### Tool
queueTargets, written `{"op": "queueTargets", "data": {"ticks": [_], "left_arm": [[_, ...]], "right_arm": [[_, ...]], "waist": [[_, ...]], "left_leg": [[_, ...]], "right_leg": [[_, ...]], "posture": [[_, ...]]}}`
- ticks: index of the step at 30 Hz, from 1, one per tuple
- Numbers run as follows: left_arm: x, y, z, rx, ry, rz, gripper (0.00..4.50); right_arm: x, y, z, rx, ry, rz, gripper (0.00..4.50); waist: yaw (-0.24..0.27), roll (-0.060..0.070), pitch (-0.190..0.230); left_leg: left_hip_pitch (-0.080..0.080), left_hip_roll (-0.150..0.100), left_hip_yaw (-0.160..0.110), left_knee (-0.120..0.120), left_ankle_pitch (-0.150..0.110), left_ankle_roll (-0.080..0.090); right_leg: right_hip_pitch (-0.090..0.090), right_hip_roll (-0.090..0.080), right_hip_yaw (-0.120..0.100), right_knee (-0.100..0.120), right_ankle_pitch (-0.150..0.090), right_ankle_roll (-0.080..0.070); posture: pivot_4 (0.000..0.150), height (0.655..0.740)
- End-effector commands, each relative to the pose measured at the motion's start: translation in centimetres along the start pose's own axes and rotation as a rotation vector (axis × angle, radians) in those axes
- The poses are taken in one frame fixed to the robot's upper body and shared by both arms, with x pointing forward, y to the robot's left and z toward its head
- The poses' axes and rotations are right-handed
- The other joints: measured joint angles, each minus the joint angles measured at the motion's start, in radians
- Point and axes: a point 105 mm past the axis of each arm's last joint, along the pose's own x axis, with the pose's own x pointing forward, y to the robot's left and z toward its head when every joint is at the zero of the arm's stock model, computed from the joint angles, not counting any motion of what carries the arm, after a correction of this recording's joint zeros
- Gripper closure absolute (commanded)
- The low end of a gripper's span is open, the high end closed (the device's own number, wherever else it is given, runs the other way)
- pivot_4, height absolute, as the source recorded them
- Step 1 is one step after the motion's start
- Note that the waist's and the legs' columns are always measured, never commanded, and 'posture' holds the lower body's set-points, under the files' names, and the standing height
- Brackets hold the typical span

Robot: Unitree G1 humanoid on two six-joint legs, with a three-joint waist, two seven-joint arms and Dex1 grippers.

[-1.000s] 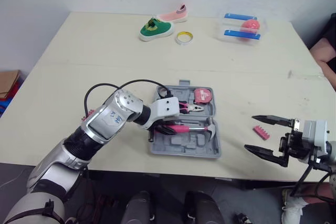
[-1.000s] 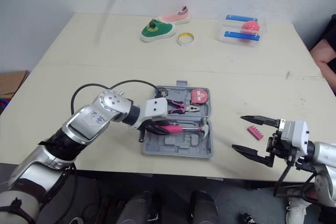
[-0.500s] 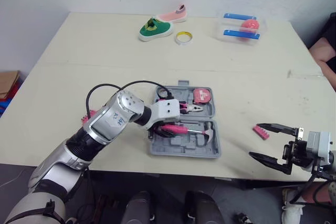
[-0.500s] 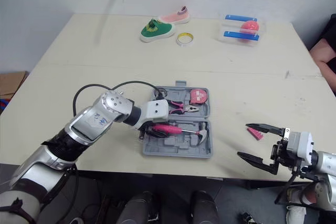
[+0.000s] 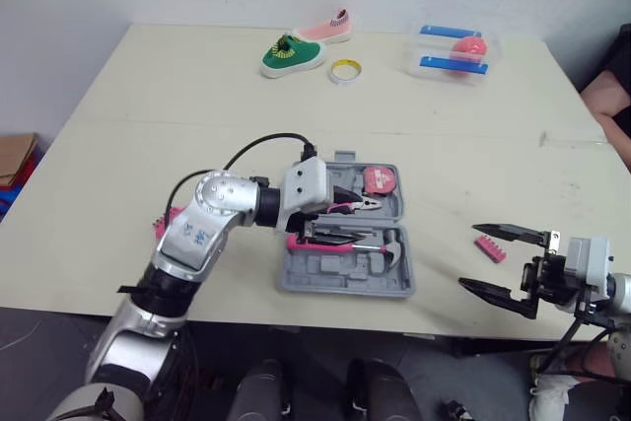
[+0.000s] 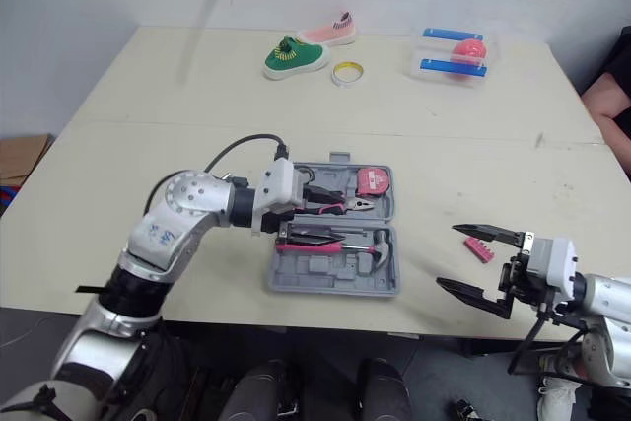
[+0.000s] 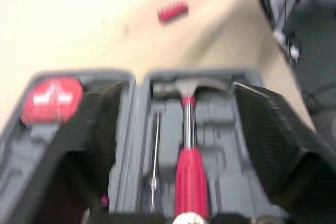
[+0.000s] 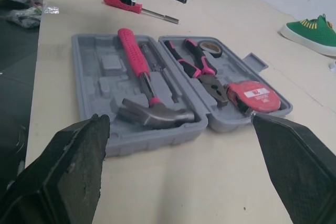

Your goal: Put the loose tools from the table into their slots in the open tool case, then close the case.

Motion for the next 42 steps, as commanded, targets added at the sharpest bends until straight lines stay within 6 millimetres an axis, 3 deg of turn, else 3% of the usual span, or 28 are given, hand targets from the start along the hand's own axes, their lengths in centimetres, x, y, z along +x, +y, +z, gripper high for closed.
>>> {"op": "queueTargets", "data": {"ticks": [1, 3, 4, 9, 16, 28, 34, 39, 42], "left_arm": [[0.1, 0.1, -1.6, -0.017, 0.035, 0.054, 3.27], [0.3, -0.5, -2.6, -0.066, 0.043, 0.052, 4.24], [0.4, -0.5, -3.1, -0.107, 0.043, 0.068, 4.45], [0.7, -0.2, -4.9, -0.183, 0.073, 0.14, 4.45], [1.0, -1.2, -6.5, -0.21, 0.153, 0.089, 4.45], [1.2, -2.9, -9.7, -0.11, 0.298, 0.006, 4.45], [0.8, -3.4, -12.4, -0.237, 0.43, 0.025, 4.45], [-0.1, -5.9, -15.3, -0.307, 0.603, -0.069, 4.45], [-0.2, -6.3, -16.1, -0.347, 0.648, -0.05, 4.45]], "right_arm": [[0.4, -0.4, 1.1, -0.036, -0.004, -0.001, 0.0], [0.6, -0.6, 1.4, -0.038, -0.005, -0.007, 0.0], [0.7, -0.6, 1.5, -0.038, -0.003, -0.007, 0.0], [1.4, -0.8, 2.2, -0.037, -0.001, -0.012, 0.0], [1.8, -1.1, 2.8, -0.032, 0.007, -0.032, 0.0], [2.2, -1.3, 3.1, -0.009, 0.01, -0.051, 0.0], [2.0, -1.3, 2.8, -0.002, 0.014, -0.055, 0.0], [1.8, -1.2, 2.4, 0.004, 0.014, -0.067, 0.0], [1.6, -1.1, 2.2, 0.006, 0.013, -0.082, 0.0]], "waist": [[0.001, 0.0, 0.0], [0.001, 0.0, 0.0], [0.001, 0.0, 0.0], [0.002, 0.0, 0.0], [0.002, 0.0, 0.0], [0.002, 0.002, -0.002], [0.004, 0.004, -0.009], [0.004, 0.006, -0.02], [0.002, 0.01, -0.034]], "left_leg": [[0.0, 0.0, 0.0, 0.0, 0.0, 0.0], [0.0, 0.0, 0.0, 0.0, 0.0, 0.0], [0.0, 0.0, 0.0, 0.0, 0.0, 0.0], [0.0, -0.001, 0.0, 0.0, -0.001, 0.001], [0.0, 0.0, 0.0, 0.0, -0.001, 0.001], [0.001, 0.0, 0.0, 0.0, -0.001, 0.001], [0.002, 0.0, 0.0, 0.0, -0.004, 0.002], [0.012, 0.002, -0.002, 0.0, -0.011, 0.008], [0.021, 0.006, -0.002, -0.001, -0.02, 0.002]], "right_leg": [[0.0, 0.0, 0.0, 0.0, 0.0, 0.0], [0.0, 0.001, -0.001, 0.0, 0.0, 0.0], [0.0, 0.001, -0.001, 0.0, 0.0, 0.0], [0.0, 0.0, -0.001, 0.0, 0.0, 0.001], [0.0, 0.0, -0.001, 0.0, 0.0, 0.001], [0.001, -0.001, -0.001, -0.001, 0.0, 0.0], [0.002, -0.001, -0.001, -0.001, 0.0, 0.0], [0.016, -0.001, -0.002, -0.007, 0.001, 0.001], [0.025, 0.0, -0.002, -0.012, 0.0, 0.0]], "posture": [[0.15, 0.74], [0.15, 0.74], [0.15, 0.74], [0.15, 0.74], [0.15, 0.74], [0.15, 0.74], [0.15, 0.74], [0.15, 0.74], [0.15, 0.74]]}}
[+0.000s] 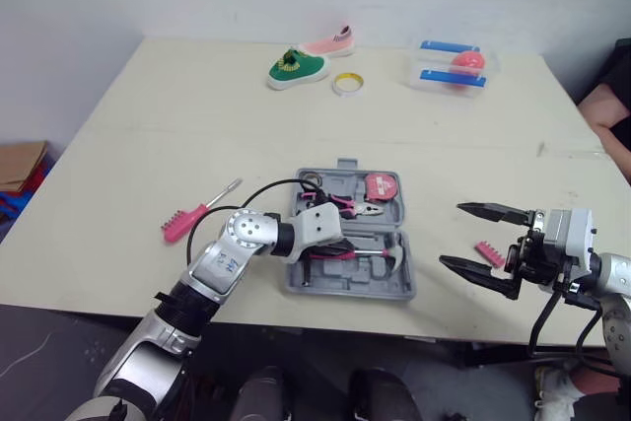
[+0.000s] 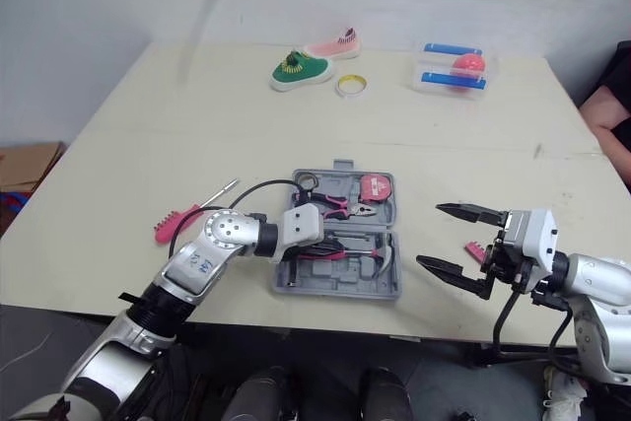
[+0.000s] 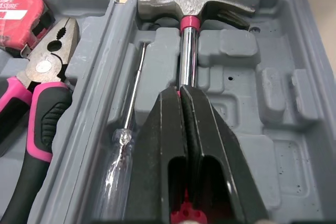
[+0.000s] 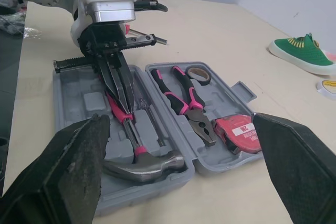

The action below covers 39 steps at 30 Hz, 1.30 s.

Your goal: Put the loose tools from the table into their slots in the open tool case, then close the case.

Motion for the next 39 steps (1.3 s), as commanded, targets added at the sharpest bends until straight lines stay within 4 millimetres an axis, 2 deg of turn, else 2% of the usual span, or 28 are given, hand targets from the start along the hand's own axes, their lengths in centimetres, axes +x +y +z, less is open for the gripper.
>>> {"op": "queueTargets", "data": {"ticks": [1, 4, 5, 8, 11, 12, 14, 15, 17, 19, 22, 23, 24, 30, 33, 36, 39], "left_arm": [[0.7, -3.3, -8.4, -0.232, 0.325, -0.052, 4.45], [0.7, -3.7, -9.2, -0.224, 0.382, -0.066, 4.45], [0.9, -3.7, -8.8, -0.227, 0.357, -0.059, 4.45], [1.2, -2.3, -5.5, -0.179, 0.154, -0.007, 4.45], [0.2, -1.0, -1.2, -0.106, -0.103, 0.041, 4.45], [-0.3, -0.7, -0.5, -0.091, -0.155, 0.052, 4.45], [-2.2, -0.3, 1.7, -0.065, -0.274, 0.06, 4.45], [-3.5, -0.1, 3.0, 0.001, -0.341, 0.068, 4.45], [-6.6, 0.9, 5.3, 0.068, -0.489, 0.161, 4.45], [-8.7, 1.5, 5.9, 0.075, -0.548, 0.228, 4.45], [-12.2, 1.9, 4.4, 0.053, -0.52, 0.312, 3.65], [-14.2, 2.2, 3.3, 0.02, -0.501, 0.373, 3.21], [-16.8, 2.3, 1.5, -0.006, -0.451, 0.446, 2.68], [-27.7, 1.3, -6.2, -0.13, -0.204, 0.841, 0.02], [-32.2, 0.3, -8.1, -0.159, -0.142, 1.028, 0.02], [-37.9, -2.8, -10.7, -0.236, -0.063, 1.221, 0.02], [-40.5, -4.9, -12.5, -0.297, 0.011, 1.313, 0.02]], "right_arm": [[-0.4, -0.1, 0.3, -0.028, -0.013, -0.025, 0.0], [-0.7, 0.1, 0.0, -0.021, -0.01, -0.033, 0.0], [-0.7, 0.2, -0.1, -0.019, -0.01, -0.036, 0.0], [-1.1, 0.2, -0.3, -0.019, -0.004, -0.051, 0.0], [-1.7, -0.1, -0.6, -0.029, 0.009, -0.072, 0.0], [-1.8, -0.1, -0.7, -0.032, 0.012, -0.077, 0.0], [-2.5, -0.4, -1.0, -0.033, 0.025, -0.093, 0.0], [-2.9, -0.7, -1.0, -0.041, 0.031, -0.102, 0.0], [-3.8, -1.3, -1.0, -0.063, 0.039, -0.132, 0.0], [-4.5, -1.8, -1.0, -0.075, 0.045, -0.155, 0.0], [-6.2, -2.4, -1.2, -0.085, 0.074, -0.205, 0.0], [-7.0, -2.7, -1.4, -0.091, 0.091, -0.231, 0.0], [-8.2, -3.1, -1.7, -0.102, 0.115, -0.267, 0.0], [-13.6, -4.7, -2.8, -0.156, 0.194, -0.474, 0.0], [-15.4, -4.8, -3.6, -0.159, 0.223, -0.556, 0.0], [-17.4, -3.5, -5.4, -0.108, 0.284, -0.597, 0.0], [-19.2, -3.1, -6.3, -0.088, 0.333, -0.659, 0.0]], "waist": [[-0.001, 0.001, -0.009], [0.0, 0.002, -0.019], [0.0, 0.003, -0.022], [0.0, 0.007, -0.024], [0.0, 0.011, -0.022], [0.0, 0.013, -0.02], [0.0, 0.009, -0.016], [0.0, 0.008, -0.013], [-0.001, 0.009, -0.005], [-0.001, 0.008, 0.002], [-0.006, 0.009, 0.003], [-0.009, 0.008, 0.004], [-0.014, 0.008, 0.006], [-0.028, 0.005, 0.012], [-0.029, 0.006, 0.012], [-0.03, 0.005, 0.012], [-0.031, 0.006, 0.012]], "left_leg": [[0.001, 0.001, 0.0, 0.0, 0.0, 0.0], [0.003, 0.002, 0.0, -0.001, -0.001, -0.001], [0.003, 0.002, 0.0, -0.001, -0.001, -0.001], [0.012, 0.003, 0.0, -0.006, -0.002, -0.001], [0.012, 0.002, 0.001, -0.014, 0.0, -0.001], [0.011, 0.002, 0.002, -0.015, 0.001, -0.002], [0.008, 0.002, 0.002, -0.015, 0.001, -0.003], [-0.002, 0.002, 0.002, -0.013, 0.006, -0.002], [-0.008, 0.001, 0.003, -0.013, 0.01, -0.005], [-0.008, 0.001, 0.004, -0.012, 0.01, -0.005], [-0.007, 0.0, 0.004, -0.012, 0.009, -0.003], [-0.007, 0.0, 0.005, -0.012, 0.009, -0.002], [-0.006, -0.001, 0.005, -0.012, 0.009, -0.002], [-0.005, 0.0, 0.004, -0.014, 0.003, -0.002], [-0.005, 0.0, 0.004, -0.015, 0.001, -0.003], [-0.005, 0.001, 0.004, -0.017, 0.0, -0.005], [-0.006, 0.001, 0.004, -0.019, 0.0, -0.008]], "right_leg": [[0.001, 0.0, 0.0, -0.001, 0.0, 0.0], [0.003, 0.001, 0.0, -0.003, 0.0, 0.0], [0.004, 0.001, 0.0, -0.003, 0.0, 0.0], [0.01, 0.001, 0.001, -0.009, -0.001, -0.001], [0.009, 0.001, 0.003, -0.016, -0.001, -0.002], [0.008, 0.001, 0.002, -0.015, -0.001, -0.002], [0.003, 0.001, 0.002, -0.012, -0.001, -0.002], [-0.008, 0.002, 0.002, -0.008, -0.002, -0.003], [-0.013, 0.002, 0.001, -0.007, -0.002, -0.003], [-0.012, 0.003, 0.0, -0.007, -0.002, -0.003], [-0.011, 0.002, 0.0, -0.008, -0.002, -0.003], [-0.01, 0.002, 0.0, -0.008, -0.002, -0.002], [-0.01, 0.002, 0.0, -0.008, -0.002, -0.002], [-0.011, 0.001, 0.001, -0.008, -0.002, -0.002], [-0.012, 0.001, 0.002, -0.008, -0.002, -0.002], [-0.013, 0.001, 0.002, -0.009, -0.003, -0.003], [-0.014, 0.001, 0.001, -0.01, -0.005, -0.003]], "posture": [[0.15, 0.74], [0.15, 0.74], [0.15, 0.74], [0.15, 0.74], [0.15, 0.74], [0.15, 0.74], [0.15, 0.74], [0.15, 0.74], [0.15, 0.74], [0.15, 0.74], [0.15, 0.74], [0.15, 0.74], [0.15, 0.74], [0.15, 0.74], [0.15, 0.74], [0.15, 0.74], [0.15, 0.74]]}}
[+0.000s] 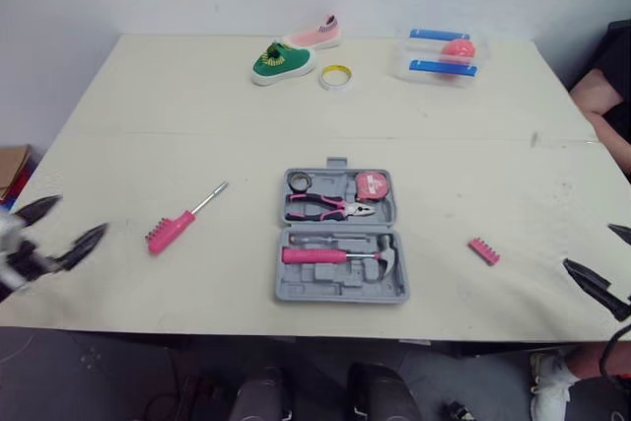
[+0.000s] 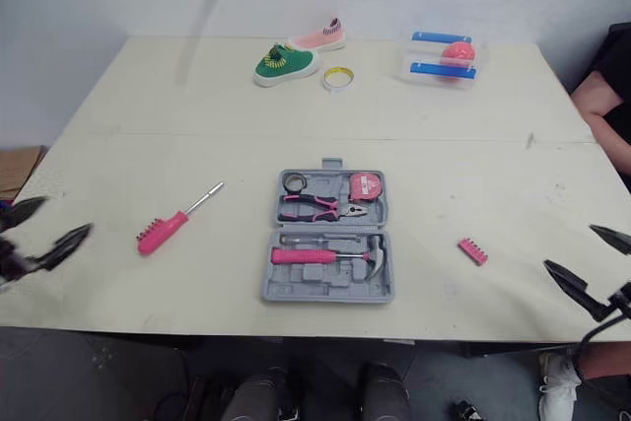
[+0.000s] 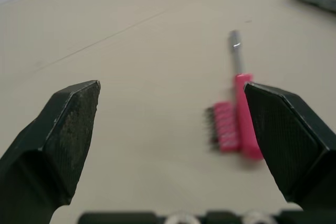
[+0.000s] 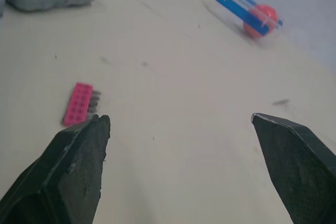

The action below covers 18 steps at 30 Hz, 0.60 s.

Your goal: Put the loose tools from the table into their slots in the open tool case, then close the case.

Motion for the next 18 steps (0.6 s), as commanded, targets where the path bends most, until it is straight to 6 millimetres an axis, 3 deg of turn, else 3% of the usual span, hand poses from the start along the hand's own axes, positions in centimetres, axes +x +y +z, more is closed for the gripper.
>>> {"op": "queueTargets", "data": {"ticks": [1, 5, 10, 13, 18], "left_arm": [[-3.3, 3.0, -0.9, 0.009, 0.045, 0.147, 0.02], [-5.1, 3.9, -2.4, -0.052, 0.098, 0.193, 0.02], [-4.5, 3.3, -1.8, -0.077, 0.047, 0.159, 0.02], [-3.5, 1.9, -1.4, -0.081, 0.042, 0.075, 0.02], [-1.5, 0.2, -0.5, -0.106, 0.021, -0.047, 0.02]], "right_arm": [[-2.3, -1.8, -0.8, -0.037, 0.057, -0.106, 0.0], [-3.9, -2.4, -2.3, -0.003, 0.12, -0.158, 0.0], [-4.1, -2.1, -2.8, 0.006, 0.124, -0.146, 0.0], [-2.8, -1.6, -2.3, 0.019, 0.065, -0.093, 0.0], [1.7, 0.7, 0.3, 0.039, -0.118, 0.072, 0.0]], "waist": [[0.0, 0.001, 0.0], [0.0, 0.002, 0.001], [-0.002, 0.001, 0.001], [-0.01, 0.002, 0.001], [-0.025, 0.002, 0.001]], "left_leg": [[0.0, 0.0, 0.0, 0.0, 0.0, 0.0], [0.0, -0.001, 0.002, 0.001, -0.004, 0.003], [0.001, 0.001, 0.001, 0.0, -0.003, 0.002], [0.0, 0.001, 0.002, 0.0, -0.003, 0.001], [0.0, 0.001, 0.003, 0.0, -0.002, 0.0]], "right_leg": [[0.0, 0.0, 0.0, 0.0, 0.0, 0.0], [-0.002, -0.001, 0.002, 0.0, 0.0, 0.001], [-0.008, 0.0, 0.003, 0.001, 0.0, 0.0], [-0.009, 0.0, 0.005, 0.002, 0.0, -0.001], [-0.006, 0.0, 0.005, 0.005, 0.0, -0.001]], "posture": [[0.15, 0.74], [0.15, 0.74], [0.15, 0.74], [0.15, 0.74], [0.15, 0.74]]}}
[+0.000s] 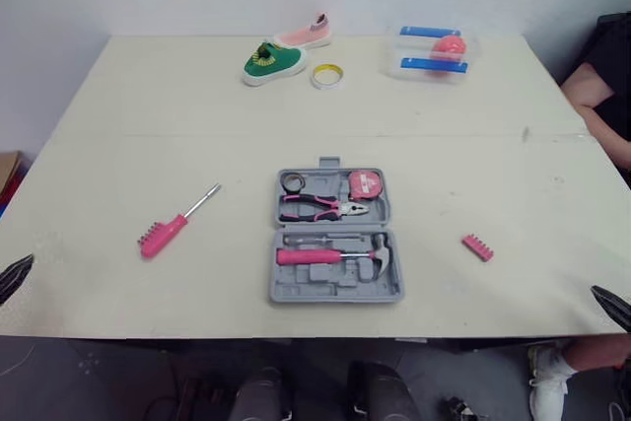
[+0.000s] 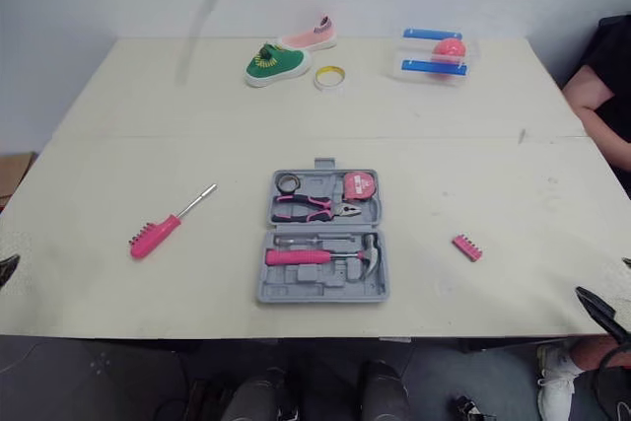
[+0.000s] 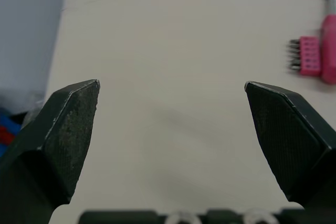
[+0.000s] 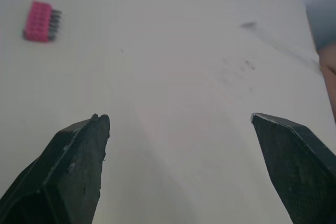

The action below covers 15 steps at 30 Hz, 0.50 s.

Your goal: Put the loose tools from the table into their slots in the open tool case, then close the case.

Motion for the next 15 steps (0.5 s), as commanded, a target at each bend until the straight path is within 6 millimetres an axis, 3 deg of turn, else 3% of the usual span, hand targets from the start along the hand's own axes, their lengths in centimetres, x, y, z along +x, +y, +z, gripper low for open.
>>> {"op": "queueTargets", "data": {"ticks": [1, 4, 9, 15], "left_arm": [[0.9, -1.1, 1.2, 0.0, -0.021, -0.09, 0.02], [1.6, -2.0, 1.5, -0.001, -0.005, -0.156, 0.02], [3.9, -4.8, 3.5, -0.01, 0.022, -0.309, 0.02], [5.8, -6.3, 4.2, -0.006, 0.059, -0.347, 0.02]], "right_arm": [[2.6, 1.8, 2.3, 0.007, -0.13, 0.119, 0.0], [4.0, 3.2, 3.6, 0.025, -0.19, 0.185, 0.0], [8.1, 6.5, 8.9, 0.028, -0.368, 0.355, 0.0], [10.0, 10.4, 12.2, 0.021, -0.466, 0.519, 0.0]], "waist": [[-0.004, 0.0, 0.0], [-0.003, 0.002, 0.001], [0.002, 0.002, 0.001], [0.005, 0.002, 0.001]], "left_leg": [[0.0, 0.0, 0.0, 0.0, 0.0, 0.0], [0.0, 0.0, 0.001, 0.0, 0.002, -0.003], [-0.001, 0.0, 0.002, 0.002, 0.002, -0.003], [-0.001, 0.0, 0.002, 0.0, 0.003, -0.004]], "right_leg": [[0.0, 0.0, 0.0, 0.0, 0.0, 0.0], [-0.001, 0.001, 0.0, 0.001, 0.0, 0.0], [-0.002, 0.0, 0.002, 0.004, 0.0, 0.0], [-0.005, 0.0, 0.003, 0.007, -0.001, -0.002]], "posture": [[0.15, 0.74], [0.15, 0.74], [0.15, 0.74], [0.15, 0.74]]}}
